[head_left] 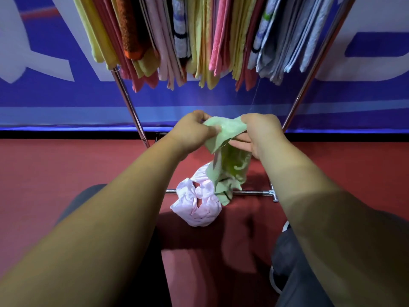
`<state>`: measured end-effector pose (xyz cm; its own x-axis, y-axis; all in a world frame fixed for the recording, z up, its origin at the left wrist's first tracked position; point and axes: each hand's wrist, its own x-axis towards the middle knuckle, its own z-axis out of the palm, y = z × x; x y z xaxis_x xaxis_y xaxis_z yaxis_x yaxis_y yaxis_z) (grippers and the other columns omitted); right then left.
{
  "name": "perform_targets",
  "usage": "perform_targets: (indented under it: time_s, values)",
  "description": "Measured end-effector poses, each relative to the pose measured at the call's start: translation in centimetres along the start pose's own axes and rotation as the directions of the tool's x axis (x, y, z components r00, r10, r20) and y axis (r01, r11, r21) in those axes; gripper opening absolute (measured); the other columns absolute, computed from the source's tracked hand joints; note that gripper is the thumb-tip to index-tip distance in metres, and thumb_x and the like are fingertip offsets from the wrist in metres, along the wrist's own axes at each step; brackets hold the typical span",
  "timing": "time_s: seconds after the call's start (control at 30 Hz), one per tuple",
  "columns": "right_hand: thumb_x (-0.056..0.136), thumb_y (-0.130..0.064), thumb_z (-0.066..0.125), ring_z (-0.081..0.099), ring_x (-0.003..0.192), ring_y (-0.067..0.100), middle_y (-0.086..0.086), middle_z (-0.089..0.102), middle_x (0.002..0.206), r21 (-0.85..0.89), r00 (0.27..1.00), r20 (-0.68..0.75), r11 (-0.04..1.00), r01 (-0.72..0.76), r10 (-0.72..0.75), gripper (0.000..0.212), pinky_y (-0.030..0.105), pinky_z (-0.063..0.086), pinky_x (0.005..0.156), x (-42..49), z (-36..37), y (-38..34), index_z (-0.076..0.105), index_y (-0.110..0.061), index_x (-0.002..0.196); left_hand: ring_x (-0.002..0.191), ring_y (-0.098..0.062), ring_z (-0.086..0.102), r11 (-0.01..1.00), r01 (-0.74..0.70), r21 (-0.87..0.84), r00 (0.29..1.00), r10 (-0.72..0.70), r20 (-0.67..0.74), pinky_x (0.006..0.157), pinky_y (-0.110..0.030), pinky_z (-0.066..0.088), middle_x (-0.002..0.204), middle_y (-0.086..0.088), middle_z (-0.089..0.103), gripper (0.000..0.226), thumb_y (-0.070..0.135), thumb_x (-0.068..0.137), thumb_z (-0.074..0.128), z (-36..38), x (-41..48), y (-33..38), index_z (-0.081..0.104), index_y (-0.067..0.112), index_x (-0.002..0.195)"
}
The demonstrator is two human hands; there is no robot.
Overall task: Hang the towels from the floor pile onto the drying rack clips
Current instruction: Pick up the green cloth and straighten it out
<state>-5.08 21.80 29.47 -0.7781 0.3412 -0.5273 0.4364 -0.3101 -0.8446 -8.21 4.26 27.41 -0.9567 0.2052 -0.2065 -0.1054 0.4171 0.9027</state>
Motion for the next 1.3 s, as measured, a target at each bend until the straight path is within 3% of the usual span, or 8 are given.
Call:
perform_targets:
  time_s: [0.27, 0.43, 0.57, 0.7, 0.93, 1.1, 1.2, 1.3]
  values:
    - [0.096, 0.008, 0.029, 0.077, 0.088, 0.03, 0.022, 0.076, 0.103, 0.401, 0.965, 0.221, 0.888, -0.223, 0.142, 0.032, 0.047, 0.06, 0.084, -0.3, 0.2, 0.7, 0.053, 0.005, 0.117, 0.067, -0.021, 0.063, 0.944, -0.029, -0.328, 0.996, 0.0, -0.087, 0.064, -0.036, 0.053, 0.076, -0.007, 0.067, 0.039, 0.039, 0.087, 0.085, 0.7, 0.4, 0.0, 0.061, 0.017, 0.108]
    - [0.088, 0.017, 0.043, 0.073, 0.084, 0.019, 0.01, 0.078, 0.105, -0.138, 0.921, 0.389, 0.989, 0.045, 0.012, 0.069, 0.039, 0.062, 0.077, -0.7, 1.4, 1.7, 0.065, -0.029, 0.135, 0.08, -0.028, 0.074, 0.937, 0.102, -0.335, 0.991, -0.126, -0.053, 0.087, -0.05, 0.061, 0.086, -0.007, 0.075, 0.068, 0.078, 0.072, 0.074, 0.6, 0.7, 0.4, 0.068, 0.015, 0.097]
    - [0.098, 0.003, 0.063, 0.077, 0.092, 0.015, 0.005, 0.082, 0.103, -0.139, 0.926, 0.378, 0.988, 0.071, -0.014, 0.029, 0.036, 0.06, 0.079, -0.3, 1.3, 2.5, 0.075, -0.017, 0.116, 0.085, -0.038, 0.072, 0.835, 0.243, -0.493, 0.969, -0.193, 0.151, 0.088, -0.05, 0.059, 0.092, -0.022, 0.073, 0.066, 0.051, 0.081, 0.074, 0.4, 0.5, 1.2, 0.068, -0.005, 0.114]
    - [0.103, -0.005, 0.062, 0.074, 0.089, 0.016, 0.006, 0.079, 0.105, -0.131, 0.965, 0.263, 0.991, 0.031, 0.005, 0.023, 0.032, 0.059, 0.078, 1.5, 1.3, 3.3, 0.074, -0.014, 0.121, 0.078, -0.041, 0.059, 0.761, 0.27, -0.59, 0.958, -0.149, 0.246, 0.087, -0.05, 0.048, 0.089, -0.03, 0.06, 0.027, 0.011, 0.07, 0.047, 0.5, -0.1, 1.9, 0.063, -0.007, 0.083]
    - [0.091, 0.013, 0.065, 0.075, 0.088, 0.024, 0.015, 0.077, 0.097, -0.229, 0.955, 0.288, 0.964, 0.138, -0.068, 0.025, 0.035, 0.064, 0.081, 1.1, 1.7, 3.5, 0.076, -0.006, 0.103, 0.077, -0.024, 0.067, 0.952, 0.011, -0.305, 0.994, -0.044, -0.1, 0.08, -0.046, 0.059, 0.08, -0.011, 0.072, 0.012, 0.021, 0.097, 0.069, 0.0, 1.0, 0.0, 0.07, 0.011, 0.09]
    - [0.097, -0.023, 0.074, 0.069, 0.072, 0.006, -0.005, 0.073, 0.081, -0.401, 0.9, 0.275, 0.811, 0.427, -0.338, 0.005, 0.022, 0.054, 0.066, 0.6, 2.0, 3.9, 0.074, -0.021, 0.101, 0.064, -0.02, 0.061, 0.968, -0.027, -0.251, 0.993, -0.002, -0.115, 0.067, -0.032, 0.053, 0.071, -0.008, 0.067, 0.027, 0.036, 0.096, 0.077, -0.3, 0.4, 0.3, 0.066, 0.013, 0.086]
    - [0.104, -0.045, 0.06, 0.058, 0.083, 0.02, 0.006, 0.065, 0.078, -0.586, 0.833, 0.236, 0.611, 0.533, -0.5, 0.04, 0.033, 0.042, 0.068, 1.5, 1.5, 3.8, 0.064, -0.014, 0.079, 0.062, -0.019, 0.057, 0.975, -0.037, -0.22, 0.992, 0.009, -0.126, 0.063, -0.031, 0.049, 0.07, -0.008, 0.064, 0.029, 0.04, 0.092, 0.081, -0.7, 0.4, 0.4, 0.066, 0.015, 0.085]
    - [0.106, -0.049, 0.055, 0.063, 0.087, 0.018, 0.005, 0.071, 0.086, -0.498, 0.838, 0.105, 0.702, 0.51, -0.535, 0.045, 0.031, 0.046, 0.076, 1.7, 1.0, 3.3, 0.071, -0.015, 0.082, 0.058, -0.015, 0.052, 0.989, -0.049, -0.143, 0.991, 0.031, -0.127, 0.056, -0.025, 0.045, 0.07, -0.005, 0.061, 0.04, 0.045, 0.086, 0.085, -1.3, 0.5, 0.4, 0.067, 0.009, 0.082]
